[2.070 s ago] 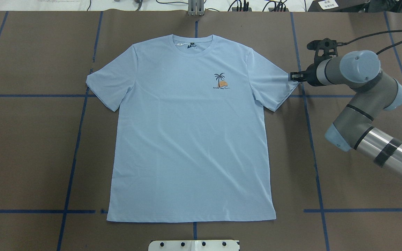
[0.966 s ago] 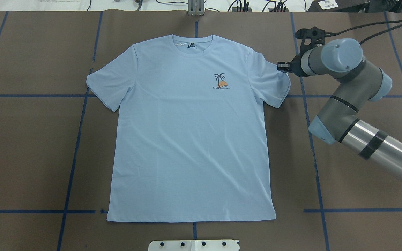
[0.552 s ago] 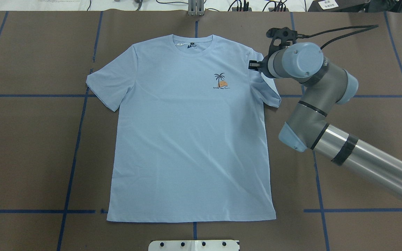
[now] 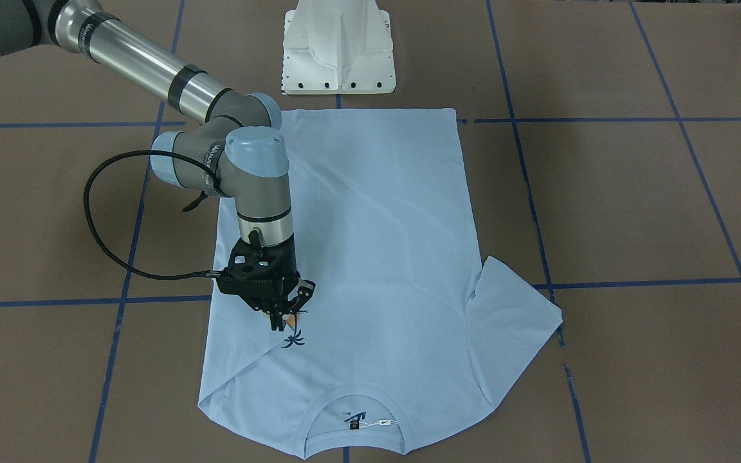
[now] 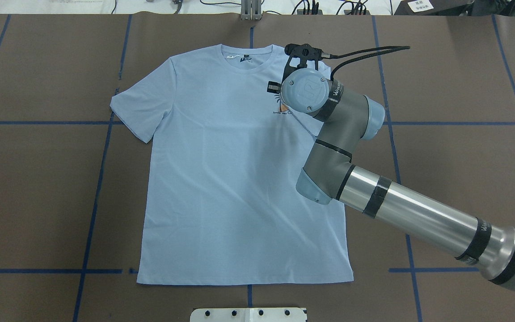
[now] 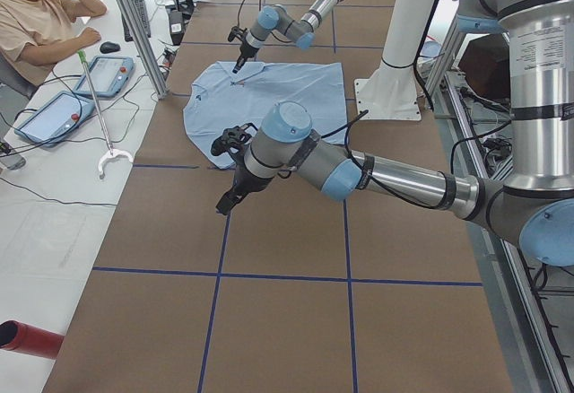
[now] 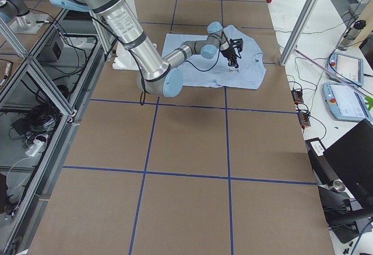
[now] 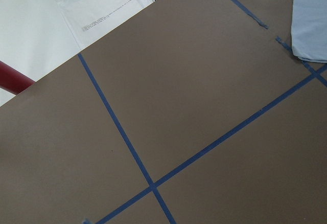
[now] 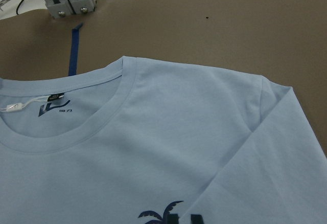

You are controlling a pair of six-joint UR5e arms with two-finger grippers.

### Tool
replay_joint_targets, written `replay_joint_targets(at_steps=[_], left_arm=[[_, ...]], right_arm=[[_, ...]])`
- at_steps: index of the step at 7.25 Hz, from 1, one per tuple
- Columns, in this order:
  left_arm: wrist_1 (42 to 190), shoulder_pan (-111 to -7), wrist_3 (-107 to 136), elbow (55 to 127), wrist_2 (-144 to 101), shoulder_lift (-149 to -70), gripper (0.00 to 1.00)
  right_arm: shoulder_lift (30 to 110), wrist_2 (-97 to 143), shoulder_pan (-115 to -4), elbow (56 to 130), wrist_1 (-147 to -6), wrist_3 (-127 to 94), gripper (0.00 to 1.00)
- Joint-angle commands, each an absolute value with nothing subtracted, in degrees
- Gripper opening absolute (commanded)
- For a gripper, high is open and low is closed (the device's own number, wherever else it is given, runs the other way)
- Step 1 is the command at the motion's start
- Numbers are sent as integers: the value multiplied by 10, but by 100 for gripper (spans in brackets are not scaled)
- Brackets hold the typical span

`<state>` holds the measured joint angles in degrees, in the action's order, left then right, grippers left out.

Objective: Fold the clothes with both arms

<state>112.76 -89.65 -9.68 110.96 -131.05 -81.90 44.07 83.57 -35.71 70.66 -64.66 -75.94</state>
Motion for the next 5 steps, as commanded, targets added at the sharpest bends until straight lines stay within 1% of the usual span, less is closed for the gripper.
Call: replay_joint_targets(at_steps=[1, 2, 3, 4, 5], left_arm=[[1141, -896, -96, 1107, -1310, -831, 100], [1182, -895, -78, 1106, -1310, -837, 100], [1213, -890, 5, 1103, -1307, -855, 100], [1226, -853, 42, 1095, -1305, -870, 100], [1226, -802, 46, 1058, -1304, -907, 100]], right_arm=[[415, 862, -369, 699, -665, -752, 100], [400, 935, -396, 706, -700, -718, 100], [401, 966, -427, 724, -729, -654, 100], [412, 1028, -467, 744, -758, -590, 100], [454, 1101, -517, 791, -767, -531, 100]])
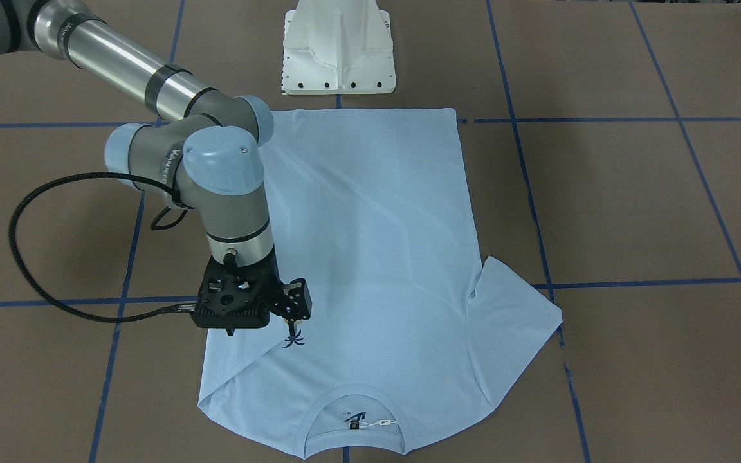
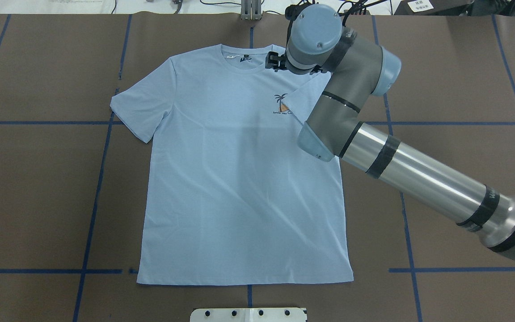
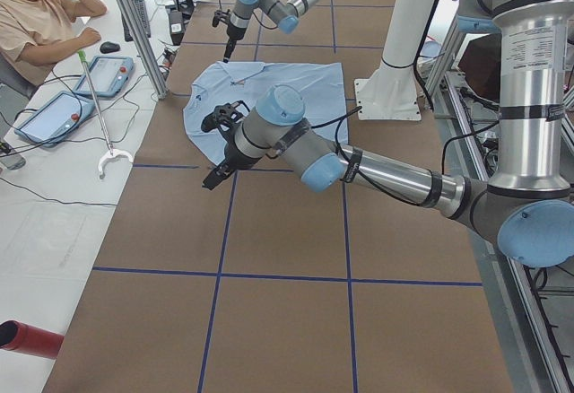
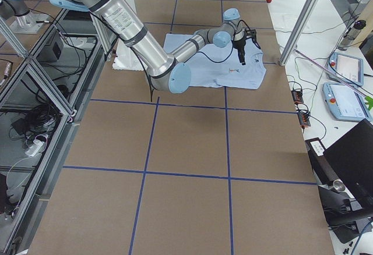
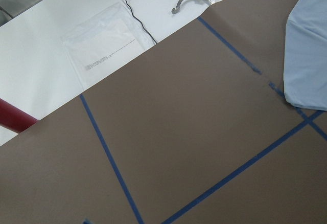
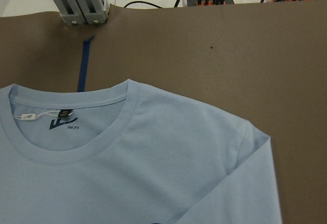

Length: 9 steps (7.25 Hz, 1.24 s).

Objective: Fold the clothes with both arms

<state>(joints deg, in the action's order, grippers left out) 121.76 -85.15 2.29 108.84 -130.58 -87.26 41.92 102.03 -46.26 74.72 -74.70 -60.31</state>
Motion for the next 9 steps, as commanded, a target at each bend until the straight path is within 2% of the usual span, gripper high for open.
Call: replay_joint_targets(at_steps=[1, 2, 3, 5, 6, 7, 9], left_arm=[[1228, -786, 87, 1009, -1304, -953, 100], [1250, -761, 139, 979, -1303, -980, 100], [1297, -723, 226, 958, -1260, -987, 97], [1355, -612, 417, 887, -1135, -1044, 76], [1373, -553, 495, 840, -1087, -1075, 61], [1398, -521, 560, 801, -1035, -1094, 54], [1413, -485, 587, 722, -984, -1141, 54]], right_arm=[[520, 1146, -566, 856, -766, -447, 100], [570, 1189, -608, 897, -767, -378, 100], [599, 1241, -651, 903, -766, -339, 100], [655, 1303, -711, 907, -759, -242, 100], [669, 1309, -721, 910, -758, -236, 100], [675, 1307, -722, 911, -758, -236, 100], [677, 1304, -722, 911, -758, -236, 100]])
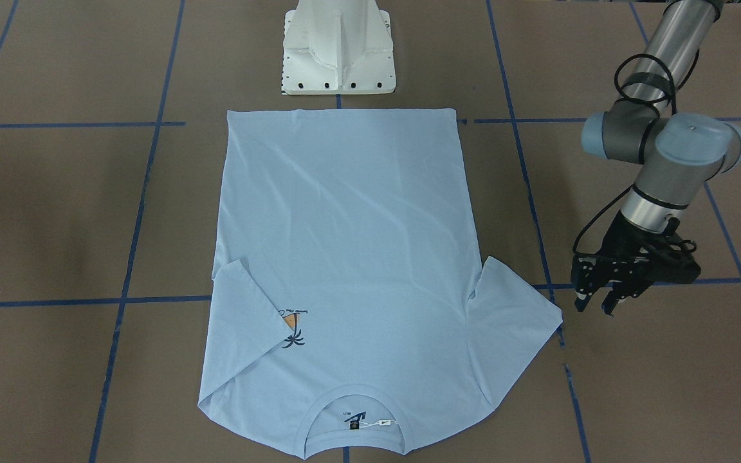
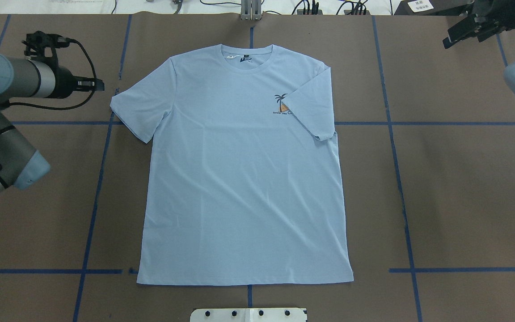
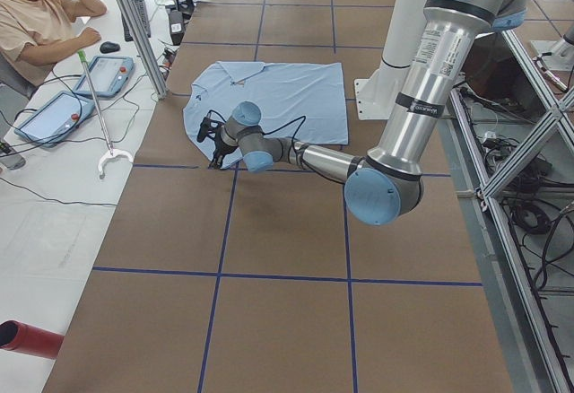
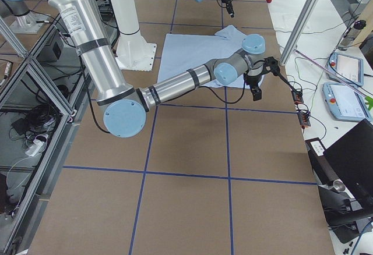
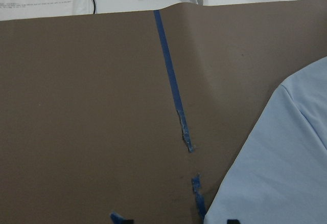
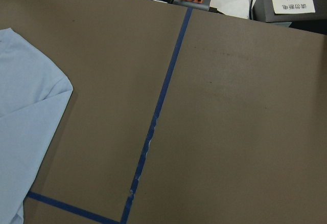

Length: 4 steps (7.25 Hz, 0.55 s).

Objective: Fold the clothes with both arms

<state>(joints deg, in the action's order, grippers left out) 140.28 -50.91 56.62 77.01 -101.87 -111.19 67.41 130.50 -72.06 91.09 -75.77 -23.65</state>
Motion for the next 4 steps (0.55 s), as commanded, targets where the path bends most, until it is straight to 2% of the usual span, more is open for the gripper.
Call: replay_joint_targets(at_steps=[1, 4], left_arm=[[1413, -477, 587, 709, -975, -1148, 54], [1412, -475, 583, 708, -975, -1148, 53]], right_arm=[[676, 1303, -722, 911, -758, -236, 100], [675, 1303, -721, 908, -758, -235, 100]])
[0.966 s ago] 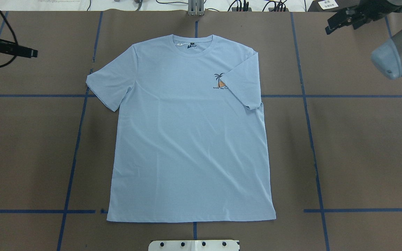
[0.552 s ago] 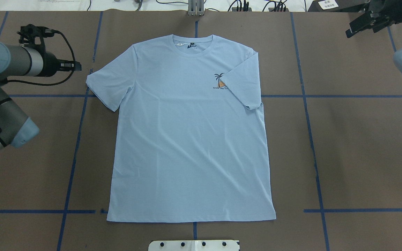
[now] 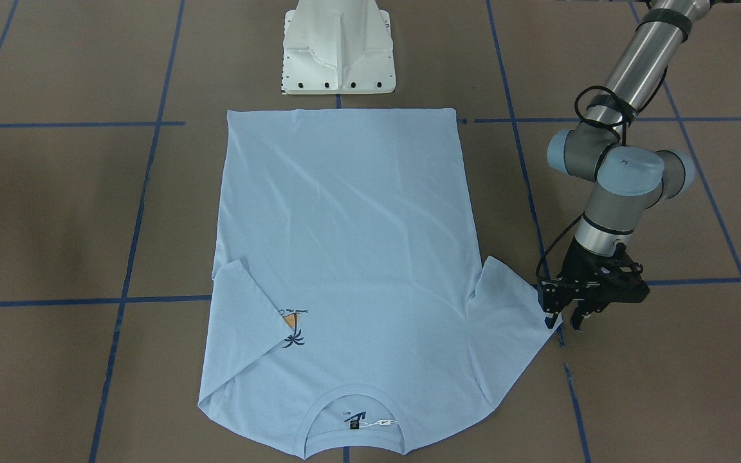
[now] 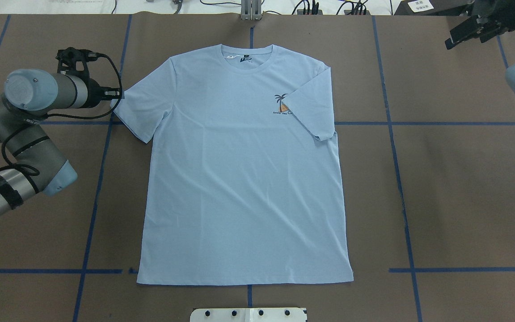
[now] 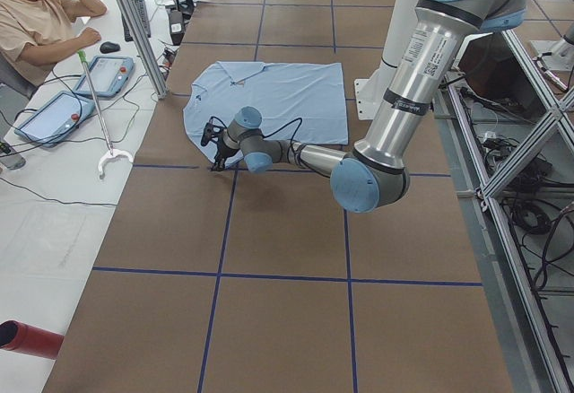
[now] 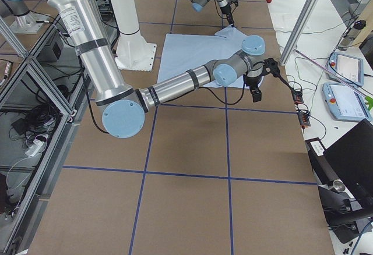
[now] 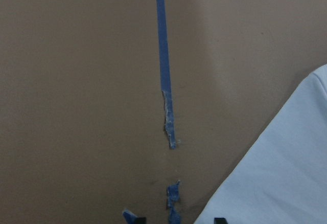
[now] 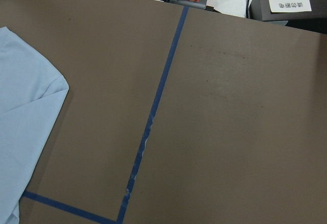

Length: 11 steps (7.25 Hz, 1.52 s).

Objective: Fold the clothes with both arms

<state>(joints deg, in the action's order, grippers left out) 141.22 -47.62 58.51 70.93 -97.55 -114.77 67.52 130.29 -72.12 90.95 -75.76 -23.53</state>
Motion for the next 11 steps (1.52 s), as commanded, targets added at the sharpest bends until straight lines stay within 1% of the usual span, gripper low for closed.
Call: replay_joint_targets(at_steps=[1, 2, 5, 6, 7, 9, 10, 11], left_arm=[[1413, -475, 581, 708, -975, -1147, 39], [1412, -474, 577, 708, -975, -1146, 0], [1405, -471, 578, 715, -974, -1151, 0], [1383, -471, 579, 730, -975, -1167, 0], [1309, -455, 589, 740, -973, -1205, 0], [1194, -427, 633, 736, -972, -1292, 0], [1158, -414, 647, 735, -965, -1320, 0], [1156, -403, 675, 731, -964, -1330, 0]], right_arm=[[675, 1303, -721, 908, -758, -236, 100], [674, 1303, -721, 907, -758, -236, 100], [673, 1303, -721, 907, -758, -236, 100], [673, 1303, -721, 908, -758, -236, 100], [675, 1303, -721, 909, -758, -238, 100], [676, 1303, -721, 911, -758, -243, 100], [676, 1302, -721, 911, -757, -243, 100], [676, 1302, -721, 910, -758, -243, 100]])
